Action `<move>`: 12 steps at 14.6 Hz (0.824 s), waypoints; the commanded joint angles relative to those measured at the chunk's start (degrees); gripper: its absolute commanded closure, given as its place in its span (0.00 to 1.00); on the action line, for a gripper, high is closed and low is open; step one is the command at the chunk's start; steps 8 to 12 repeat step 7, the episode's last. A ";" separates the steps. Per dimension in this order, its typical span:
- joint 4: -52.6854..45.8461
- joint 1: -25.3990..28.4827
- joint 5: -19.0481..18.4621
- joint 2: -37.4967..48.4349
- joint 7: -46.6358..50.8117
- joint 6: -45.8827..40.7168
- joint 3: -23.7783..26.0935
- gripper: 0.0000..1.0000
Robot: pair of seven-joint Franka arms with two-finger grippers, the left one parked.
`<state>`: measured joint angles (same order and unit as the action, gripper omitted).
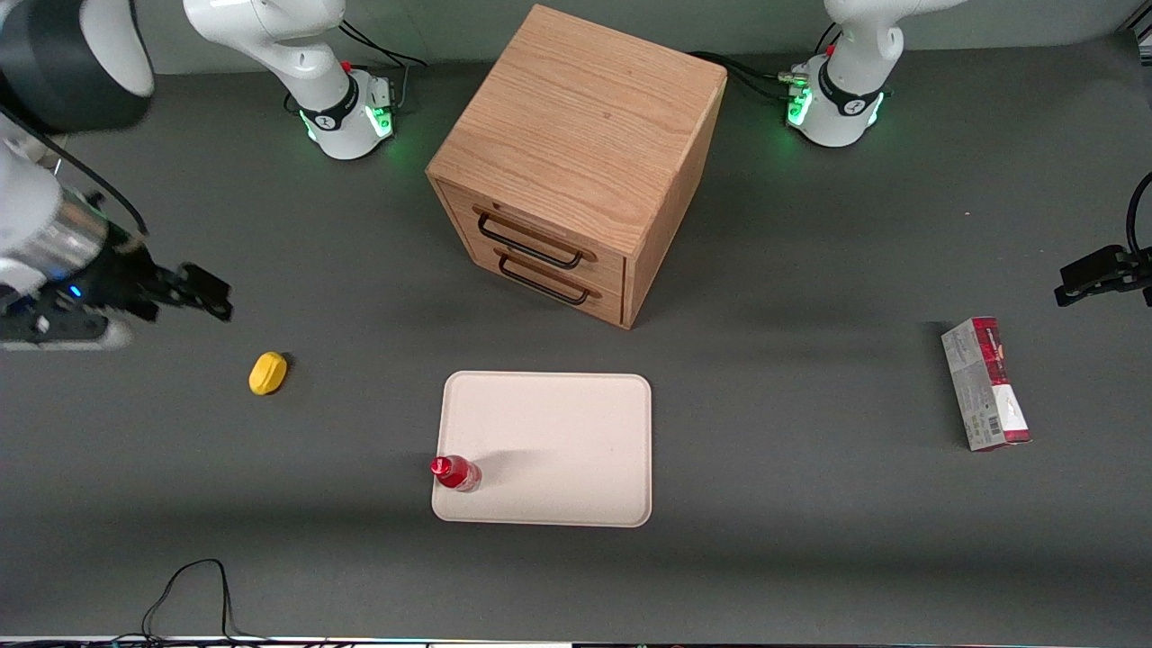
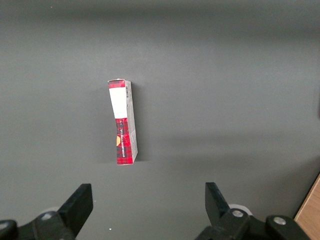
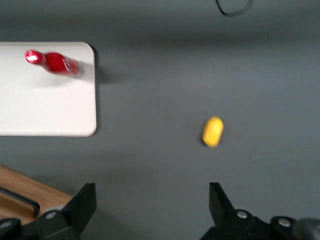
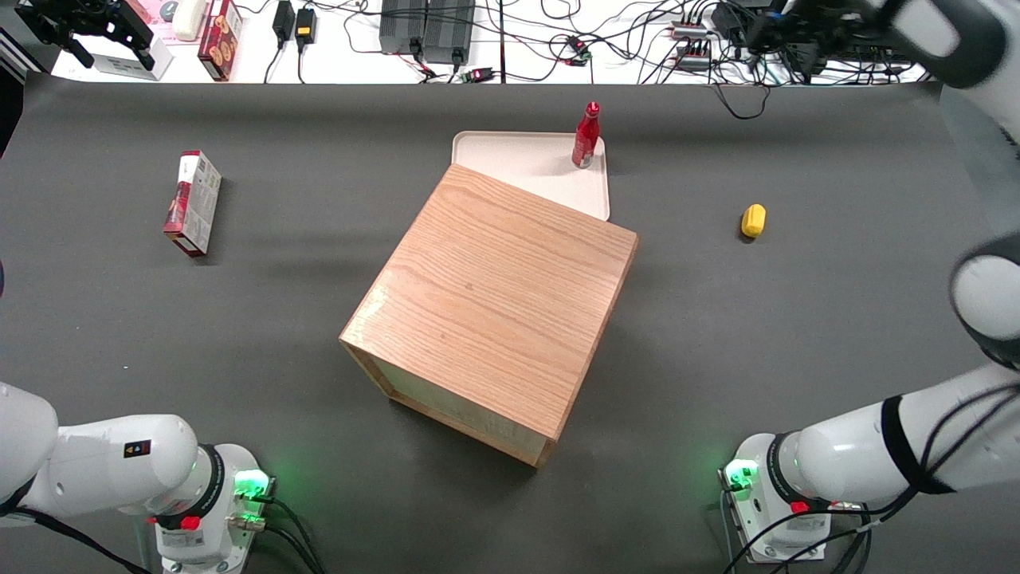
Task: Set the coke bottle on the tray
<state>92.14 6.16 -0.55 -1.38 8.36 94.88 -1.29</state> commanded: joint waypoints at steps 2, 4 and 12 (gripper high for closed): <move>6.03 -1.06 0.99 7.97 -1.33 -2.67 -1.44 0.00; 6.21 -1.24 1.26 8.06 -1.42 -3.04 -1.44 0.00; 6.30 -1.85 1.43 8.06 -1.33 -2.95 -1.44 0.00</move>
